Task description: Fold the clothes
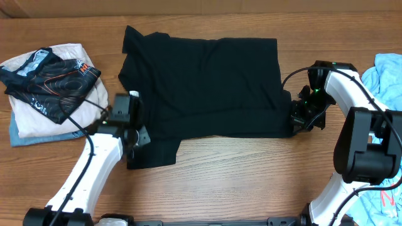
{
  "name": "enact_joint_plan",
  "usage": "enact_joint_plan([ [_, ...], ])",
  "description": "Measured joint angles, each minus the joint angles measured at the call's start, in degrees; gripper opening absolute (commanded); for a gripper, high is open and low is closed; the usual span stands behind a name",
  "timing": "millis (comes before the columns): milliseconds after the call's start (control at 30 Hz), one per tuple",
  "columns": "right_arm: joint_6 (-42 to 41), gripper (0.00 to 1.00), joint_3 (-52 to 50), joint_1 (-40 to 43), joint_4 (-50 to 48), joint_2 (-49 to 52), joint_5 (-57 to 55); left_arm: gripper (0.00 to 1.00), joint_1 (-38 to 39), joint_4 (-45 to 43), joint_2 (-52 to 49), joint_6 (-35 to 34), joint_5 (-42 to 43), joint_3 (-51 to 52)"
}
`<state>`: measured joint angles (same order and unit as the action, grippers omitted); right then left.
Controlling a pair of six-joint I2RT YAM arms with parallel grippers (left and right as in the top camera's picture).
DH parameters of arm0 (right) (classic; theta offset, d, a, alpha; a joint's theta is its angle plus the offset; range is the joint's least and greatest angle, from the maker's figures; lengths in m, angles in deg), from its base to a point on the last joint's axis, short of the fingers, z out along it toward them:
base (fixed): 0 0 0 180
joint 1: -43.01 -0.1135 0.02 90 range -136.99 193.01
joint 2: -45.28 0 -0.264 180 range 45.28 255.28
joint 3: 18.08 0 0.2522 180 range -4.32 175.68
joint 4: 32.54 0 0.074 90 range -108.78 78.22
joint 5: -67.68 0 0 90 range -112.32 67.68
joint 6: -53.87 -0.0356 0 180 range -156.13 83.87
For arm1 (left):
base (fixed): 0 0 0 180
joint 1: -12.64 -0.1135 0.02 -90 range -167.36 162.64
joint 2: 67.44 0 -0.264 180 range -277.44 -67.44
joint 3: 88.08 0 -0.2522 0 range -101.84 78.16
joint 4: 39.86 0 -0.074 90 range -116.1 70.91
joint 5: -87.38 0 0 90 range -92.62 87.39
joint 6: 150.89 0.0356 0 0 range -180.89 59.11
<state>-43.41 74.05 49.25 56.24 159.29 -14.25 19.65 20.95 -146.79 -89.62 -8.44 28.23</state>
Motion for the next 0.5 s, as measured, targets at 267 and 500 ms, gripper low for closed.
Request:
enact_joint_plan([
  [267, 0.0, 0.04, 0.02, 0.0, -0.42, 0.0, 0.02, 0.04, 0.0, 3.78, 4.26, 2.14, -0.85, -9.73],
  [500, -0.04, 0.04, 0.17, -0.02, -0.44, -0.02, 0.0, 0.04, 0.0, 4.04, 5.31, 2.21, -1.97, -10.1],
])
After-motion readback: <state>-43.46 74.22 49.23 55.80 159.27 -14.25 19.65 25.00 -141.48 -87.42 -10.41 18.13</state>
